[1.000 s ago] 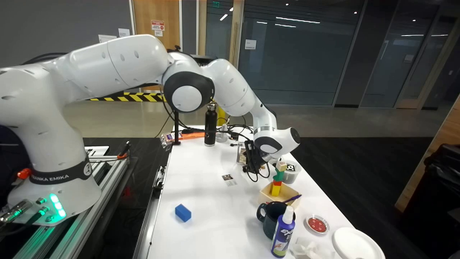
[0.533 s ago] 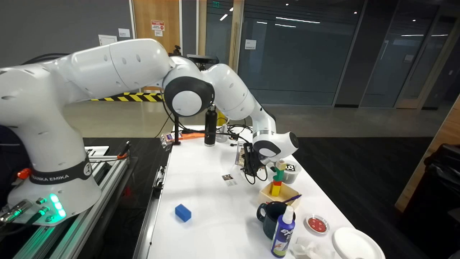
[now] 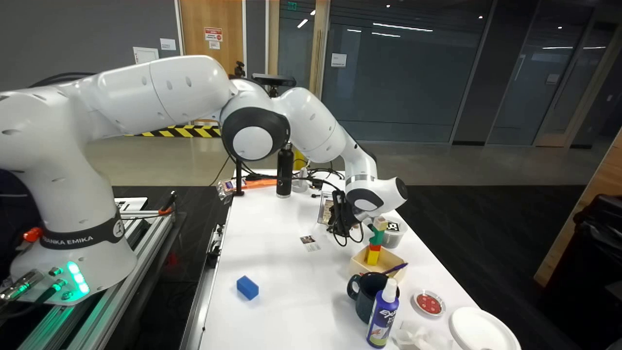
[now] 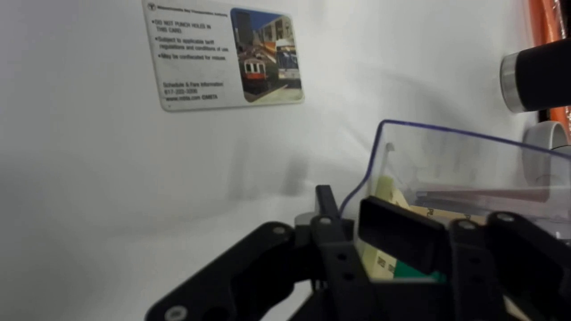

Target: Drop the pile of blocks inside the wooden box

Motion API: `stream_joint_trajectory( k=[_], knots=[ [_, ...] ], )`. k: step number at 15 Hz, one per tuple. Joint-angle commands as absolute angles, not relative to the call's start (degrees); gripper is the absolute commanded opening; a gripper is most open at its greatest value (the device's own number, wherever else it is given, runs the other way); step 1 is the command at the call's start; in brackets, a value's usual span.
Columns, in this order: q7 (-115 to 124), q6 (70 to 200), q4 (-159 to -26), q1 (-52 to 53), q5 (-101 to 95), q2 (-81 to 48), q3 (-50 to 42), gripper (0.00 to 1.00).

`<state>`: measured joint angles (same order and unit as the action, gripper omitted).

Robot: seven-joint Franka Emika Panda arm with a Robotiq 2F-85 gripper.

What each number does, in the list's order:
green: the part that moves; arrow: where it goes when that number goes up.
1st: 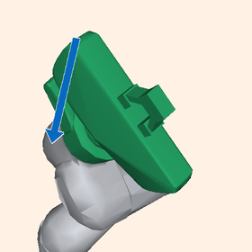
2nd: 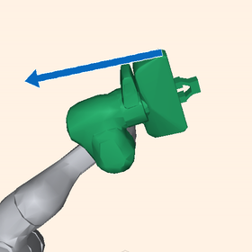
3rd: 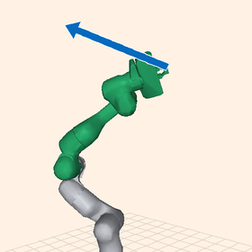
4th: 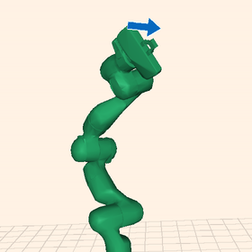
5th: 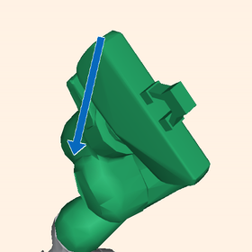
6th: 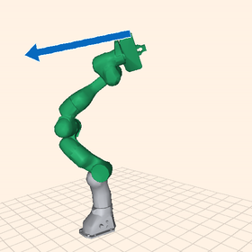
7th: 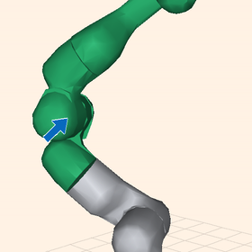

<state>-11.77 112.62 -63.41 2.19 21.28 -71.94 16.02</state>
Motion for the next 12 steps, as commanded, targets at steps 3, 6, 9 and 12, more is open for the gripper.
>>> stream_joint_trajectory(
  k=[3, 6, 9, 12],
  knots=[
    [-9.53, 109.67, -59.18, 1.89, 22.1, -74.1, 16.37, 0.67],
    [-9.08, 110.6, -59.96, 0.85, 22.34, -73.33, 15.83, 0.87],
    [-8.72, 113.24, -63.52, -1.48, 22.66, -70.12, 14.86, 1.0],
    [-8.6, 117.62, -68.75, -3.52, 22.34, -64.24, 13.65, 1.0]
  ],
)
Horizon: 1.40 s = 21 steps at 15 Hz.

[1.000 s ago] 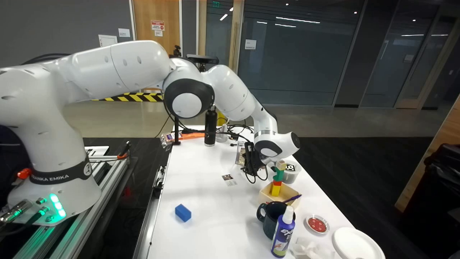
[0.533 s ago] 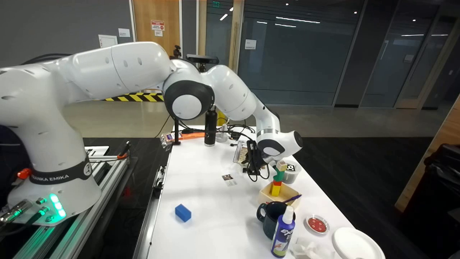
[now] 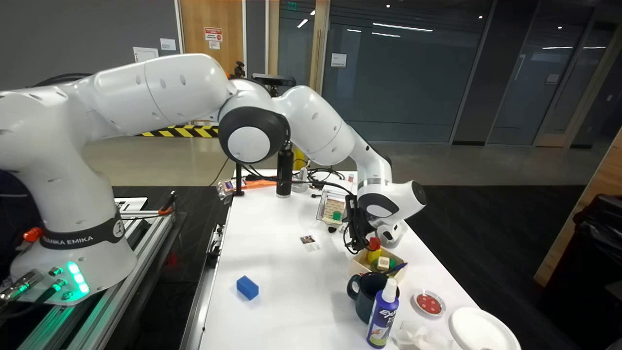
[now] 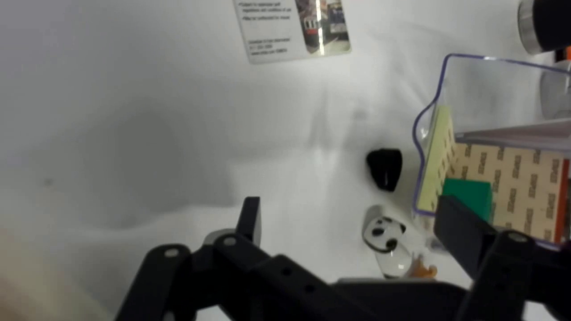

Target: Drop the pile of blocks inside the wooden box

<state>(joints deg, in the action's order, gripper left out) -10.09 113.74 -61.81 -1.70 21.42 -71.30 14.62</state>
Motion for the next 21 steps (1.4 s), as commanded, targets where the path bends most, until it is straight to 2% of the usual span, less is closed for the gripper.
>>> stream_joint_trajectory(
  k=[1, 5, 8, 15, 21],
  knots=[
    [-8.53, 119.97, -71.13, -3.7, 21.79, -61.29, 13.03, 1.0],
    [-7.07, 129.77, -77.89, -1.13, 19.17, -50.9, 10.13, 1.0],
    [-0.84, 132.45, -81.88, 3.76, 14.84, -43.41, 6.79, 1.0],
    [21.26, 124.08, -81.59, 19.22, -3.11, -38.63, -1.98, 1.0],
    [31.83, 119.94, -82.04, 22.37, -5.74, -38.07, -2.56, 1.0]
  ],
)
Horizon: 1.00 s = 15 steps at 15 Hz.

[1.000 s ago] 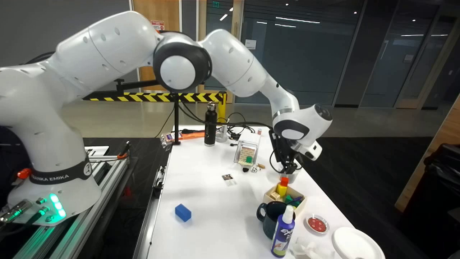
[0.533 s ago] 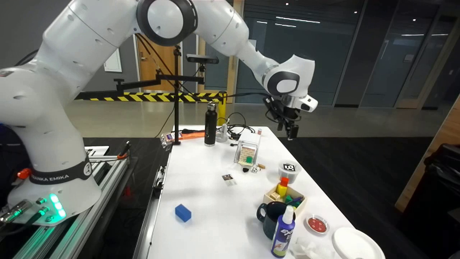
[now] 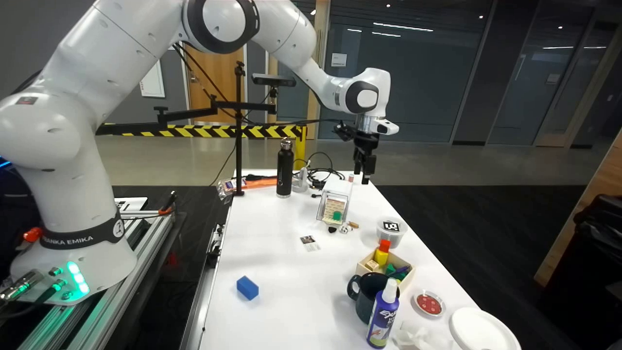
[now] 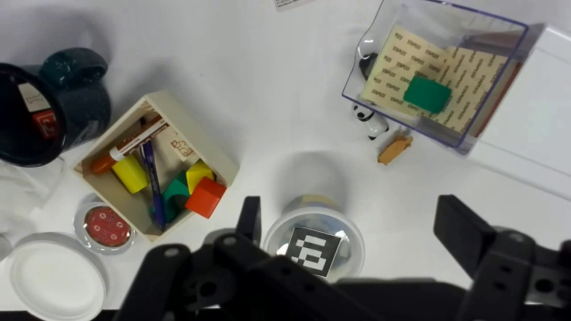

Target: Drop the pile of blocks inside the wooden box

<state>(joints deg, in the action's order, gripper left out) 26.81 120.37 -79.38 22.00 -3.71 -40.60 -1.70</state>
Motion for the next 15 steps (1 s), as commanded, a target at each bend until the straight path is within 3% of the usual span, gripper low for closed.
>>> stream_joint_trajectory(
  k=[1, 7, 15],
  knots=[
    [33.03, 120.41, -82.07, 22.04, -5.59, -38.0, -2.85, 1.0],
    [31.32, 122.25, -78.36, 15.52, -1.49, -40.08, -2.65, 1.0],
    [32.18, 121.57, -78.66, 15.63, -3.44, -40.14, -2.58, 1.0]
  ],
)
